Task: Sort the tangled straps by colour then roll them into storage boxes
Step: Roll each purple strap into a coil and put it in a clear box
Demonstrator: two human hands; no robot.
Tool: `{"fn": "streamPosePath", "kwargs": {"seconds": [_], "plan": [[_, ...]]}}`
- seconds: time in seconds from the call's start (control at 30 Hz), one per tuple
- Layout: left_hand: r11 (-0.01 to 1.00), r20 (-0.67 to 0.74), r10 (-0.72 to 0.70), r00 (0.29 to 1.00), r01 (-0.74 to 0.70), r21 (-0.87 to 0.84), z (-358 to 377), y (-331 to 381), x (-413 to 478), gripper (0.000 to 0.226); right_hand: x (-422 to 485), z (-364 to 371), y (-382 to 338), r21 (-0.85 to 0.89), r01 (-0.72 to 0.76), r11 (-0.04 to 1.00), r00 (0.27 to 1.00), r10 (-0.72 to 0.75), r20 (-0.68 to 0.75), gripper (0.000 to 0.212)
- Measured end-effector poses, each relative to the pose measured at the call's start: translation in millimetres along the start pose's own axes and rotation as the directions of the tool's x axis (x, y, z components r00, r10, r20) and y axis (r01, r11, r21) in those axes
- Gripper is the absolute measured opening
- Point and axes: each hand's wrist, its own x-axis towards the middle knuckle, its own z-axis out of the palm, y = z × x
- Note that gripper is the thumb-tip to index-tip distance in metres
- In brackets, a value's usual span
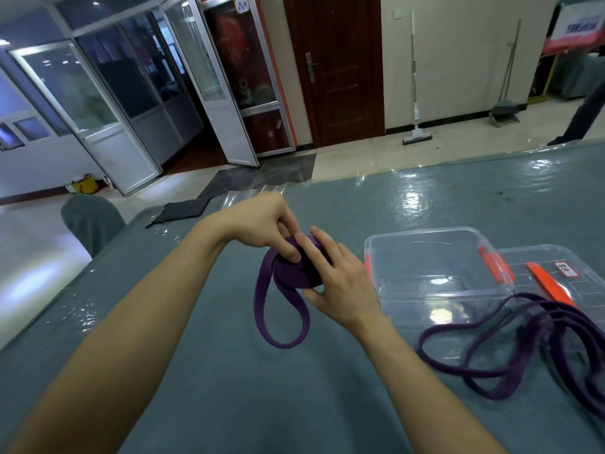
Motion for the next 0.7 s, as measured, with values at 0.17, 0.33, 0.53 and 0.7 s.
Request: {"fn": "streamPosePath", "kwargs": {"seconds": [0.17,0.33,0.53,0.7], "plan": [[0.91,-0.126,-0.009,0.992,-0.044,-0.413,34,-38,-14,0.063,-2,-3,16,-0.003,-0.144,0.99,0.983,0.142,-0.115,0.095],[0.704,-0.147,-0.228,0.963,0.059,-0.708,121,-91,-23,0.052,-6,-15,39,-0.017,-0.297,0.955,0.94,0.289,-0.179,0.098],[0.535,-0.15,-0.329,0.933,0.053,-0.843,177,-112,-12,0.031,-9,-22,49,-0.014,-0.352,0.936,0.92,0.343,-0.191,0.095],[0.275,-0.015,-0.352,0.936,0.088,-0.957,204,-100,1,0.071,-7,-23,47,-0.014,-0.35,0.937,0.918,0.34,-0.203,0.094]]}}
